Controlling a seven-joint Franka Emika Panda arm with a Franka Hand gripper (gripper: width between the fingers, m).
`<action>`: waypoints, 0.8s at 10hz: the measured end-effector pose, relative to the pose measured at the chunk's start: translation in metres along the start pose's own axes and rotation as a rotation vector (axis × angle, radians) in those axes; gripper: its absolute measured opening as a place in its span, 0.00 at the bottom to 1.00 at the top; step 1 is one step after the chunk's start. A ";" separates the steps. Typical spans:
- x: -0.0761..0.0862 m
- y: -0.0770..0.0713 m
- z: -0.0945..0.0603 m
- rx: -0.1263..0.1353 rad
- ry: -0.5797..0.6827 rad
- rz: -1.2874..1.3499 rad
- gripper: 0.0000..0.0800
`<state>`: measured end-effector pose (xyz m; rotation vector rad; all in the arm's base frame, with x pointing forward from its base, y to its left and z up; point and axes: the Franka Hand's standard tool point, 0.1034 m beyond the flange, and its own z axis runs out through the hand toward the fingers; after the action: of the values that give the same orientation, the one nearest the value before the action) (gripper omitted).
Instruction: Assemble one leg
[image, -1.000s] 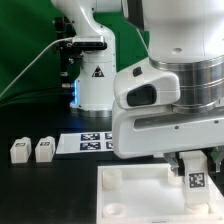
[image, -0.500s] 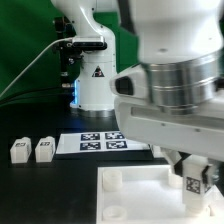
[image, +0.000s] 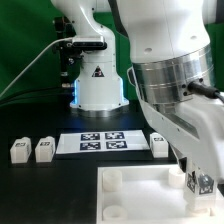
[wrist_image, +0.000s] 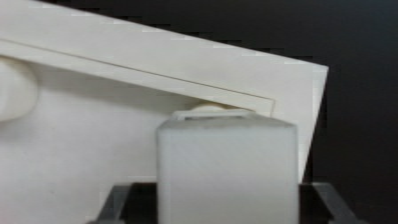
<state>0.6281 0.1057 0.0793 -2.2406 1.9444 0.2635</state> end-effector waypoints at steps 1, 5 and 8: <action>0.001 0.000 0.000 0.001 -0.003 0.006 0.37; -0.008 0.003 0.006 -0.006 -0.002 -0.173 0.72; -0.015 0.002 0.005 -0.011 0.009 -0.506 0.81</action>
Offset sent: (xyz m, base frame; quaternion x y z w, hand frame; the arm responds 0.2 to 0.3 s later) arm 0.0000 0.0000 0.0000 0.0000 0.0000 -0.0899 0.9960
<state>0.6235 0.1210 0.0778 -2.6392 1.3110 0.1936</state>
